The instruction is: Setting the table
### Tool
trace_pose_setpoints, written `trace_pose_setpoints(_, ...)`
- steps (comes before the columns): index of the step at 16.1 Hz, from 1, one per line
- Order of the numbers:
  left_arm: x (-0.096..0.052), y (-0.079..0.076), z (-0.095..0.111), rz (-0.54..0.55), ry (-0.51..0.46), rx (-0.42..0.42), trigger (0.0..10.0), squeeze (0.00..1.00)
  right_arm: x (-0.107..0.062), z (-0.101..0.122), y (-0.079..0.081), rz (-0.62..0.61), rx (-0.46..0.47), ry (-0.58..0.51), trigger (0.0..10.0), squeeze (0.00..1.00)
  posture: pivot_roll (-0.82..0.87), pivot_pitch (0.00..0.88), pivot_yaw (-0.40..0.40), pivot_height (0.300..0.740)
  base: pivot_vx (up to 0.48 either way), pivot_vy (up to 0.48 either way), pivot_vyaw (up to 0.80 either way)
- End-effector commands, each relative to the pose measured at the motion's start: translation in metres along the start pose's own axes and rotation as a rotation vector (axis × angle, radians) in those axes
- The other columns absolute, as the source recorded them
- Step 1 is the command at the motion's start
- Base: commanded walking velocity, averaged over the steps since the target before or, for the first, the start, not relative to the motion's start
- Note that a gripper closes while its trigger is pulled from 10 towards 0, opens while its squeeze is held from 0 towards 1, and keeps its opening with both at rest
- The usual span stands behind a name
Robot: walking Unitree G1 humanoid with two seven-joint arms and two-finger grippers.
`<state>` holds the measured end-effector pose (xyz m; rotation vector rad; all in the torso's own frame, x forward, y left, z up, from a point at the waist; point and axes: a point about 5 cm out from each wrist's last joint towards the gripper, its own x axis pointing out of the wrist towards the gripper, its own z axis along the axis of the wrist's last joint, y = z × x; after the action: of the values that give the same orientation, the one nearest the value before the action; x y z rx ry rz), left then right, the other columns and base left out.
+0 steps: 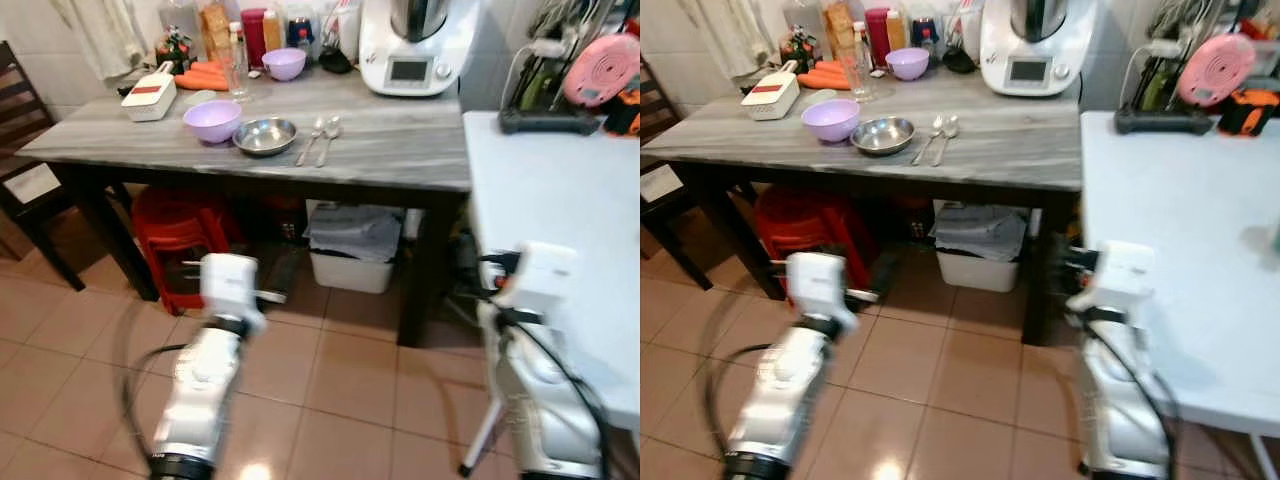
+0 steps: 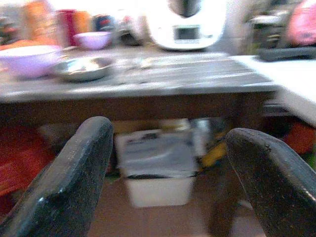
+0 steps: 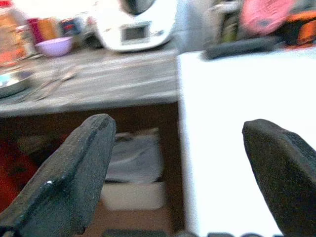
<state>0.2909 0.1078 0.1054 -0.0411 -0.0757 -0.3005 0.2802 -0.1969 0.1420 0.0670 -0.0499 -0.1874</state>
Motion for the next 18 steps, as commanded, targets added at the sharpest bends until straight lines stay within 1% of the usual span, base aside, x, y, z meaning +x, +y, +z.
trace_pose_setpoints(1,-0.0011,0.0107,0.0027,0.019,-0.008,0.018,10.0,0.00,0.0003,0.0026,0.0075,0.020,0.019,-0.011,10.0,0.00,-0.11,0.013,0.071,0.740,0.000,-0.480,0.00)
trace_pose_setpoints(16,-0.0002,0.0081,0.0020,0.007,-0.010,0.017,10.0,0.00,0.0011,0.0001,0.0108,0.036,0.019,-0.003,10.0,0.00,-0.10,0.011,0.068,0.740,0.000,-0.480,0.00)
trace_pose_setpoints(18,-0.0001,0.0066,0.0022,0.002,-0.016,0.001,10.0,0.00,0.0010,-0.0001,0.0105,0.035,0.017,-0.002,10.0,0.00,-0.11,0.015,0.068,0.740,0.000,-0.169,0.00)
